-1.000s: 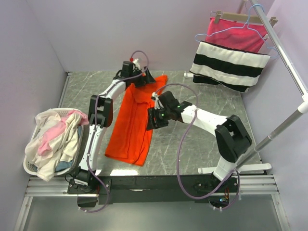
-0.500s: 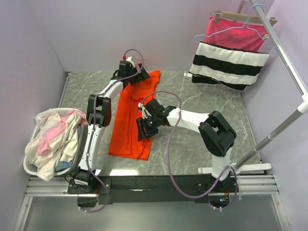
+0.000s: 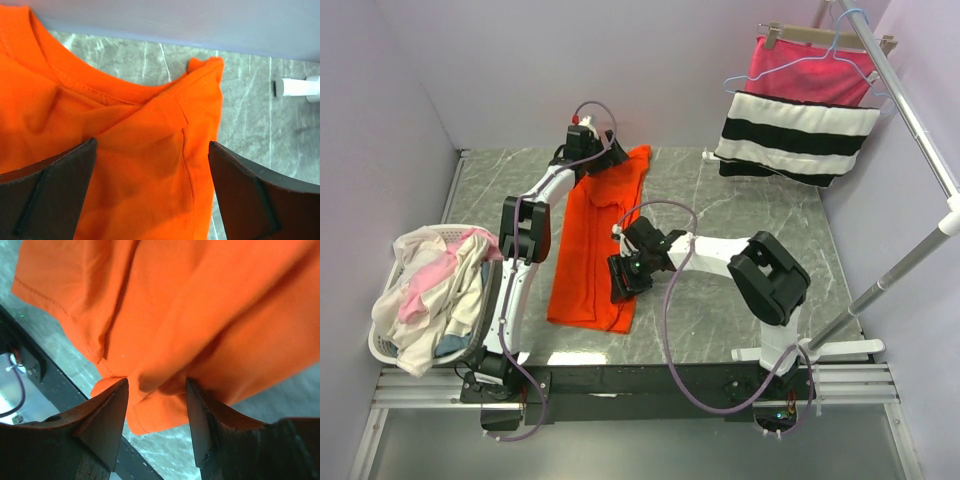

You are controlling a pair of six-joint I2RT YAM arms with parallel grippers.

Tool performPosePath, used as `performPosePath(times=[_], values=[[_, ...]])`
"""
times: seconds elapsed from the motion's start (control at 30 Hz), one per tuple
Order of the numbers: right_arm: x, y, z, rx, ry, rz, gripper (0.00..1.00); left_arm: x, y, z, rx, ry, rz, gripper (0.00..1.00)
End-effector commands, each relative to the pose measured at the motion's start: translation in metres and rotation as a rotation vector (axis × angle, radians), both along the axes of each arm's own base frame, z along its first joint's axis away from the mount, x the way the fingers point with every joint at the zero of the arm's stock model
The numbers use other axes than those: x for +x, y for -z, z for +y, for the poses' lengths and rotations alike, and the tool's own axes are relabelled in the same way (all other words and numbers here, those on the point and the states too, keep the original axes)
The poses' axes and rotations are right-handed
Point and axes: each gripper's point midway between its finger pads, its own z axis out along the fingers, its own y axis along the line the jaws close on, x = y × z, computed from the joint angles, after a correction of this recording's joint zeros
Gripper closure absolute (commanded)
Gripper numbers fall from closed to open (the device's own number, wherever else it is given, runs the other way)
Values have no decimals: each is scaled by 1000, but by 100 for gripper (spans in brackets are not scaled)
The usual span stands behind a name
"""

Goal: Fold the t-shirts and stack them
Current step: Rotate the tshirt 90 degrees

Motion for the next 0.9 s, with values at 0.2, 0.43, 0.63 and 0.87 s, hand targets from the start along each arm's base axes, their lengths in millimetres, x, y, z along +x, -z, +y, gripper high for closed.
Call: performPosePath(times=[0.2, 0.43, 0.63, 0.87], values=[[-34, 50, -96, -396, 105, 16, 42, 23, -71, 23, 33, -64, -167, 0], [-6, -16, -60, -162, 73, -170, 42, 15, -126, 10, -33, -1, -260, 1], [41, -87, -69, -91, 196, -389, 40, -30, -254, 13, -63, 20, -446, 1], [108, -123, -132, -118, 494, -479, 39, -128, -204, 5, 28, 62, -227, 0]])
